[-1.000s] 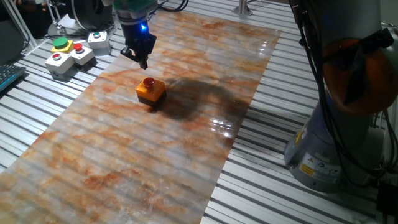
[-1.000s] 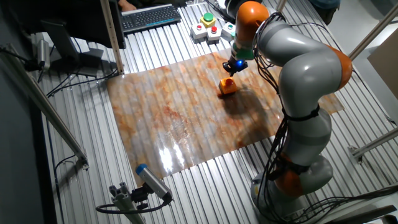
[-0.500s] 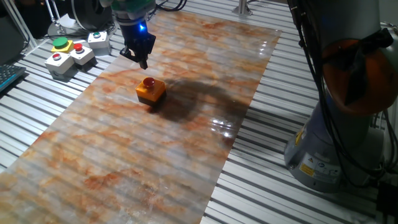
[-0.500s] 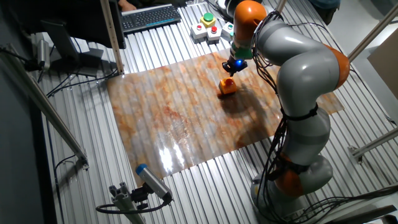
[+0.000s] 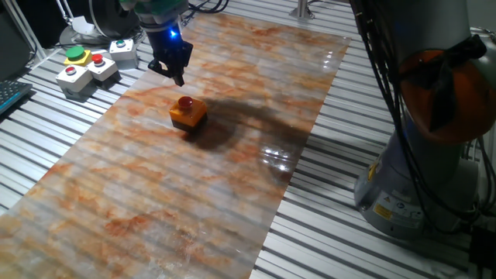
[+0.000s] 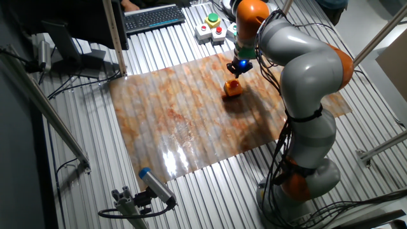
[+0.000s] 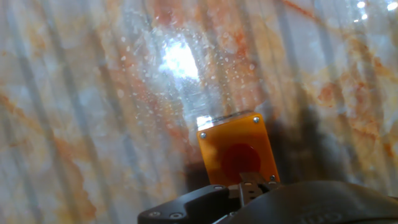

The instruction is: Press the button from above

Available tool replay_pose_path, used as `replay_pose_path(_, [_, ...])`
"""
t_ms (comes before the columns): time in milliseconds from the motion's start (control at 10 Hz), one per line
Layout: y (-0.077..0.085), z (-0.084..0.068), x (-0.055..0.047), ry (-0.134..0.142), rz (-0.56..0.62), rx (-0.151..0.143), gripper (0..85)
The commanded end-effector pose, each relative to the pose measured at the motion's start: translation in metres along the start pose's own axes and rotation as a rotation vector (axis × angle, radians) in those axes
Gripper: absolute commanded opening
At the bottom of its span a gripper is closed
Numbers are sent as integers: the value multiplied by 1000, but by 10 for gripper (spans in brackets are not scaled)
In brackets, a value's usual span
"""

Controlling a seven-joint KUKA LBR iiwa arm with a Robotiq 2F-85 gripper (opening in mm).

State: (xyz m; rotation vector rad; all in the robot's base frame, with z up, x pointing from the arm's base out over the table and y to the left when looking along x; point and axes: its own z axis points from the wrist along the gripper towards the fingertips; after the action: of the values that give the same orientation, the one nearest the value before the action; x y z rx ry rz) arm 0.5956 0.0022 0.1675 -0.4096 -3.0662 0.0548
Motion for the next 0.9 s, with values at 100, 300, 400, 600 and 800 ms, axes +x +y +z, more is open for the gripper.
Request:
replay_pose_path(100, [0, 0, 0, 2, 3, -5, 0])
replay_pose_path(300, [0, 0, 0, -4, 0, 1, 0])
replay_pose_path(400, [0, 0, 0, 1, -2, -7, 0])
replay_pose_path(600, [0, 0, 0, 0, -2, -5, 0])
replay_pose_path(800, [0, 1, -2, -4, -5, 0, 0])
